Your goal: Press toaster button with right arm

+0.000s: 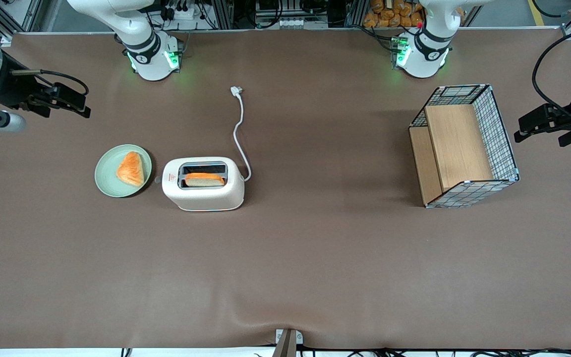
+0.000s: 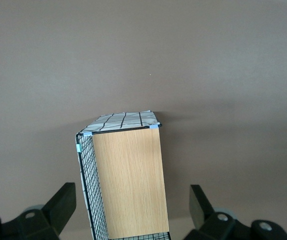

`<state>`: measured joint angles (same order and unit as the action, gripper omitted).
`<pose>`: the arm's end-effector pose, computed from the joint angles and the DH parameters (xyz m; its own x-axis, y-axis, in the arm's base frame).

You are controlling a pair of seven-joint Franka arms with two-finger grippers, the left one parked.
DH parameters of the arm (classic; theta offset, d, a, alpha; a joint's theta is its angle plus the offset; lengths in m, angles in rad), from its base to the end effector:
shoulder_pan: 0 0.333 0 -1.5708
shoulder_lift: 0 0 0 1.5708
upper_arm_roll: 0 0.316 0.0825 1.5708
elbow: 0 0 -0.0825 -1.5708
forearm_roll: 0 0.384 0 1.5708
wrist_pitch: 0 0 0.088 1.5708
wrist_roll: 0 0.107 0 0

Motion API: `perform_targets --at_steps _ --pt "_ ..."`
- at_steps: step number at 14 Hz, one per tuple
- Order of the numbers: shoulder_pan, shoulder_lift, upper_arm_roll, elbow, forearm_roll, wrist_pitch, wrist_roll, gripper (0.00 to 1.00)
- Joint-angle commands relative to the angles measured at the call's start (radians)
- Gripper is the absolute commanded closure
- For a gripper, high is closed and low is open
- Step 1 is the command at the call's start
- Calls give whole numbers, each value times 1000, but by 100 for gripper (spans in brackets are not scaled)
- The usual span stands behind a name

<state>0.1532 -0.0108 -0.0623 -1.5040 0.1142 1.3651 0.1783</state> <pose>0.5257 0.0617 0.6453 0.9874 -0.0638 -0.1447 -0.0774 -0.9929 -0.0900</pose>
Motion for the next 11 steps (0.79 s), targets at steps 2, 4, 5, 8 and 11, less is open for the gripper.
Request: perform_targets --at_steps 2,4,5,8,11 --pt "-3 -21 -8 66 -22 -102 -58 0" --pt "-9 -29 -11 74 -24 -132 -88 0" --pt "-21 -35 -10 74 -24 -133 -100 0" --pt "-40 -40 -10 76 -24 -144 -138 0" --pt "-52 -60 -11 76 -24 -144 -149 0"
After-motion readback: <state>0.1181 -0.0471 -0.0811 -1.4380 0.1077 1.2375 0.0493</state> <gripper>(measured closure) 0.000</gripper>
